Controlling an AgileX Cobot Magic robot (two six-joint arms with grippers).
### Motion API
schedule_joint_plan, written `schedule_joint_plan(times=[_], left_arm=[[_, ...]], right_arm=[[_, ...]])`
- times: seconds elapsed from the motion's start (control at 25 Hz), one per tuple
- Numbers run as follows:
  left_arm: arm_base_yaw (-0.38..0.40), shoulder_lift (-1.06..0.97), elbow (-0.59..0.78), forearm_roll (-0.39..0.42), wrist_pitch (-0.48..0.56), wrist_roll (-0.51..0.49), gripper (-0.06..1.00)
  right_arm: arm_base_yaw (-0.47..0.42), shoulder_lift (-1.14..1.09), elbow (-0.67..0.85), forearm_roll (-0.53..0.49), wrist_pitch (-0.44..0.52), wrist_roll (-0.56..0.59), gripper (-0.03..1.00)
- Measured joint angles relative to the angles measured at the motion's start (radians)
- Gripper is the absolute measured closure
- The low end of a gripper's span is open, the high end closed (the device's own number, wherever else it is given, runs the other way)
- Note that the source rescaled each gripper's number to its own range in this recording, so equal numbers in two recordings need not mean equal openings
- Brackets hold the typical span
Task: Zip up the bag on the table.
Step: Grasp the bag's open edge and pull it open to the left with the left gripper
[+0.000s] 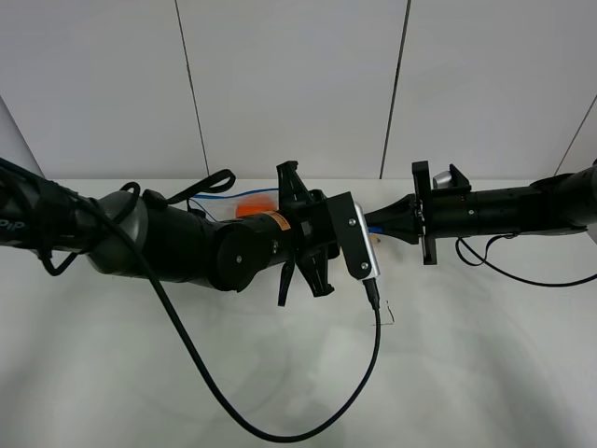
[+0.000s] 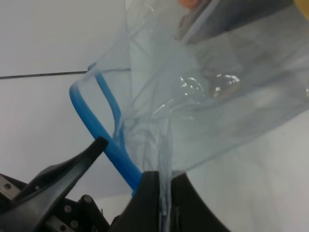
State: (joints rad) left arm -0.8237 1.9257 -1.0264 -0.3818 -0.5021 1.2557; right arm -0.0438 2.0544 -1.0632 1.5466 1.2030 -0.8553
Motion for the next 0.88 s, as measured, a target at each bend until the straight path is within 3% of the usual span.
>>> schedule_joint_plan(times=[0.32, 0.64, 0.88], left_arm=[[0.0, 0.0, 0.0, 0.136, -0.001, -0.074, 0.43], [0.0, 0.022, 0.002, 0.148, -0.056, -0.016, 0.43], [0.0, 0.038, 0.044, 0.151, -0.173, 0.007, 0.44]], right_arm=[[0.0, 0.0, 0.0, 0.0, 0.0, 0.0, 0.97], [0.0, 0.0, 0.0, 0.005, 0.0, 0.0, 0.97], [0.0, 0.0, 0.0, 0.005, 0.0, 0.0, 0.97]])
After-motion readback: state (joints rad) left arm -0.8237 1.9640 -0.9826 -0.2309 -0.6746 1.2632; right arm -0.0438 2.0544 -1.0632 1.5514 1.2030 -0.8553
